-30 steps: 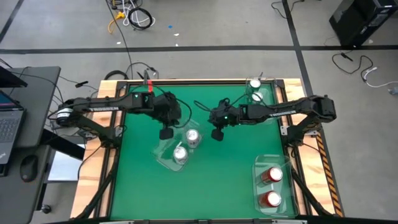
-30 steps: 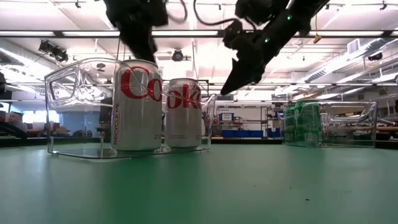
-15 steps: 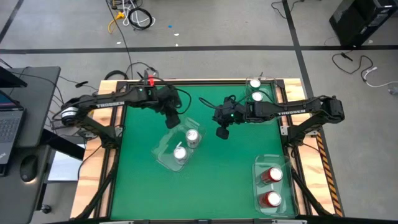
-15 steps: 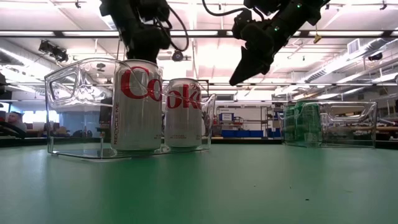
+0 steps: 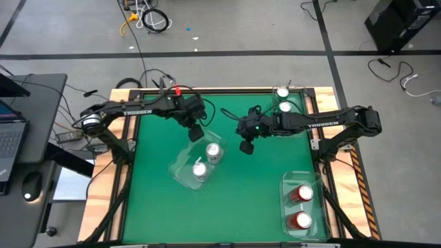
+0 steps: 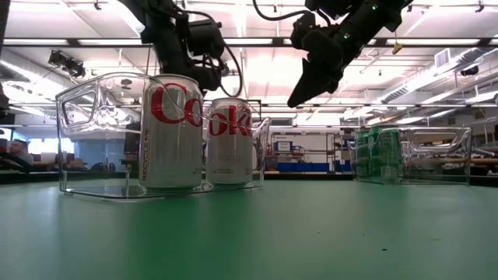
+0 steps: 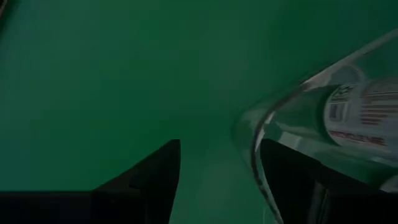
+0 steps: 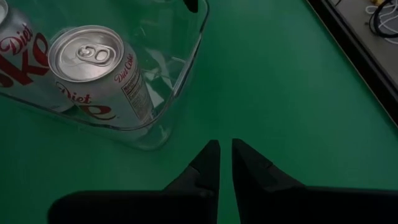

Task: Sort soda cans
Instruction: Move the center transparent bin to the top left of the table

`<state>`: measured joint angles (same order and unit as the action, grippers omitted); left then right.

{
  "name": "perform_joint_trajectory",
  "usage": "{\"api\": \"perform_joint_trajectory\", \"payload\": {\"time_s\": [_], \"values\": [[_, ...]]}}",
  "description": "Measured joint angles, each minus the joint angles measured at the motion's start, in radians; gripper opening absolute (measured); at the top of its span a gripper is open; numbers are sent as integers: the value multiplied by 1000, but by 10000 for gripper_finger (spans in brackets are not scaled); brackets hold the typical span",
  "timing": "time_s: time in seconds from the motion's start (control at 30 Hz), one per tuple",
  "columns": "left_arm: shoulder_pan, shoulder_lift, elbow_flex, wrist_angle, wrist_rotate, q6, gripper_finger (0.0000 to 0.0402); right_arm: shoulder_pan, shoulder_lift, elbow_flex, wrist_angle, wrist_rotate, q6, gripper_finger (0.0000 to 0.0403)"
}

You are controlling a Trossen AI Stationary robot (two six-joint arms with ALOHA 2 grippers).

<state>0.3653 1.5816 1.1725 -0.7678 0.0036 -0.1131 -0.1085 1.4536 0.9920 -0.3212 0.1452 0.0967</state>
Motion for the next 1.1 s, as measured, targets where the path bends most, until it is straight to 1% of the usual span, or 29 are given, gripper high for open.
{"api": "perform_joint_trajectory", "payload": {"time_s": [0.1,0.17,0.3,0.43,0.47,0.5,0.7,1.1], "values": [[0,19,0,5,-7,5,213,0,0,0,-1,0,-2,30],[-1,25,0,17,-14,28,190,0,0,0,-1,0,-3,28],[0,27,0,16,-16,64,118,0,0,0,-6,0,-3,25],[1,27,0,8,-31,97,29,0,0,0,-8,0,-3,25],[2,27,2,9,-31,104,17,0,0,0,-8,0,-3,25],[2,27,2,9,-26,106,13,0,0,0,-8,0,-3,25],[10,27,2,6,-51,137,17,0,0,0,-10,0,-3,23],[105,26,2,3,-56,155,7,0,0,-1,-20,0,-5,24]]}}
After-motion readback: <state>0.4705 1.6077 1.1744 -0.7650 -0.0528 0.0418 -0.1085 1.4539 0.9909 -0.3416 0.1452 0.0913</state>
